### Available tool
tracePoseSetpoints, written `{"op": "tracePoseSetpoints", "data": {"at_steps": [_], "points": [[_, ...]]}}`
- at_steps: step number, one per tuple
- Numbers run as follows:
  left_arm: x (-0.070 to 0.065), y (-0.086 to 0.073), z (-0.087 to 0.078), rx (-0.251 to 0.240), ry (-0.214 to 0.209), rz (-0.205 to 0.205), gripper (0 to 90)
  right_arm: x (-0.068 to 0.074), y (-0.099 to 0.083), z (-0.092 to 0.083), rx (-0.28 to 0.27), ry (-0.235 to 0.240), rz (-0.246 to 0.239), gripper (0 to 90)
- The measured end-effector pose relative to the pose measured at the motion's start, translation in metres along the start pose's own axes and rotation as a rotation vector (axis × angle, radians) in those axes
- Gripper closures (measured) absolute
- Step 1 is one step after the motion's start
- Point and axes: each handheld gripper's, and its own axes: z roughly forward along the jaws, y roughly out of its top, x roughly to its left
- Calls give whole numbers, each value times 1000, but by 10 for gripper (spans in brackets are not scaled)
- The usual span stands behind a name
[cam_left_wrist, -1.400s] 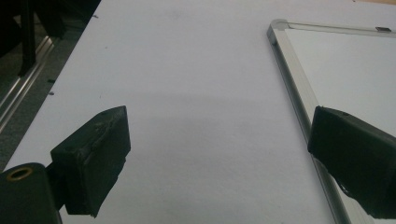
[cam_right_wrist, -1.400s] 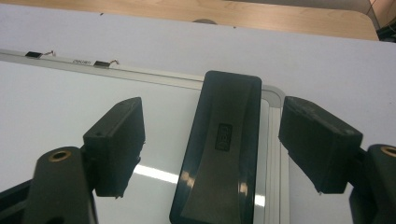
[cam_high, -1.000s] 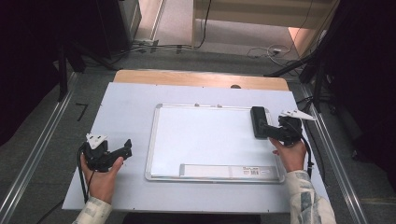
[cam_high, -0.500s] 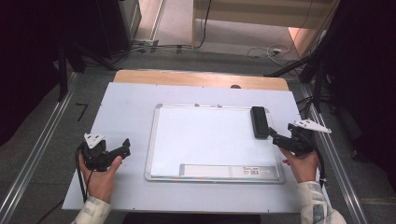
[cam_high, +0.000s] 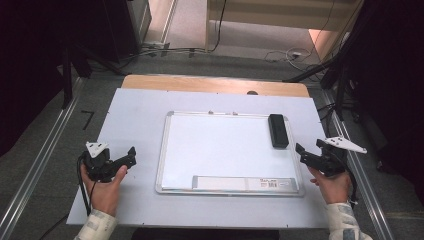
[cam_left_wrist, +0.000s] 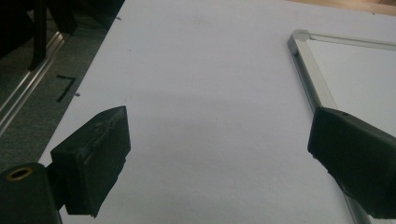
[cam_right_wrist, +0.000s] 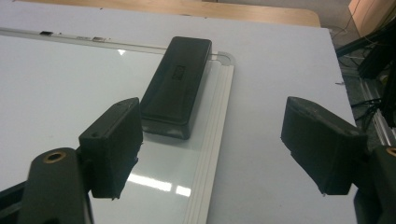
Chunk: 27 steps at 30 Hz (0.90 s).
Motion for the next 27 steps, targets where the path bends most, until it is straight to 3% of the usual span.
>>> {"op": "tracePoseSetpoints", "data": {"at_steps": [15, 27], "points": [[3, 2, 1, -1, 6, -5, 64, -16, -17, -14, 13, -44, 9, 194], [8, 2, 3, 12, 12, -12, 64, -29, -28, -21, 25, -66, 44, 193]]}}
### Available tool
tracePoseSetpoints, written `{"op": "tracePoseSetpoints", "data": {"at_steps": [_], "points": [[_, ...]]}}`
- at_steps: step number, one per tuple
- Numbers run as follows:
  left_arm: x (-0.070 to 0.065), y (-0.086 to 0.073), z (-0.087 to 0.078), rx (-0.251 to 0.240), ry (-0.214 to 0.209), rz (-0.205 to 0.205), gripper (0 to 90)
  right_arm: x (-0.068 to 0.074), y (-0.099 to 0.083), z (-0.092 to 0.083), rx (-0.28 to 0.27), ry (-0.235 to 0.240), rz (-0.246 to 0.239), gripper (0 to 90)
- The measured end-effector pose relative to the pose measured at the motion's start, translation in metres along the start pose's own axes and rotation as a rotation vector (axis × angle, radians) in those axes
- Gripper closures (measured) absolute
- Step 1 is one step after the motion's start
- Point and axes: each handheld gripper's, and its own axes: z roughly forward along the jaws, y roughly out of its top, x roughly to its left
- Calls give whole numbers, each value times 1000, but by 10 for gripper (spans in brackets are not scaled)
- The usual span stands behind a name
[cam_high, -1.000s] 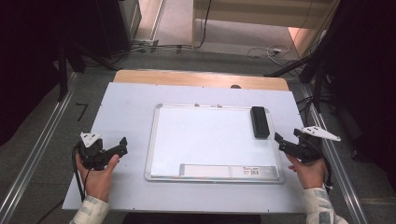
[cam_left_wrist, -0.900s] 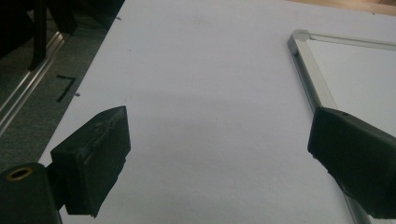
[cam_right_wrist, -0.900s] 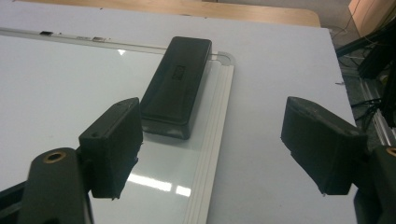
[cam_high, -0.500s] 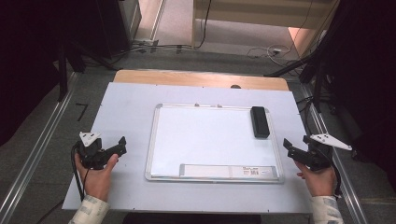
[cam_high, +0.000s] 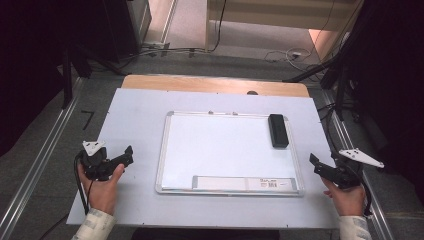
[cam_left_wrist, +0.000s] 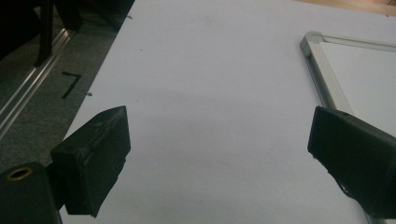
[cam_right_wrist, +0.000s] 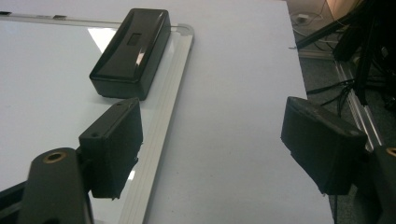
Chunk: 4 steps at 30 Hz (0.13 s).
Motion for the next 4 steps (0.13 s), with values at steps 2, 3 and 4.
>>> {"op": "tracePoseSetpoints", "data": {"at_steps": [2, 3, 4], "points": [[0, 0, 1, 3, -2, 1, 64, -3, -2, 0, 6, -8, 1, 193], [-1, -1, 1, 5, -4, -3, 64, -4, -3, 1, 11, -6, 12, 190], [-1, -1, 2, 2, -3, -4, 64, -5, -4, 1, 11, -2, 20, 186]]}}
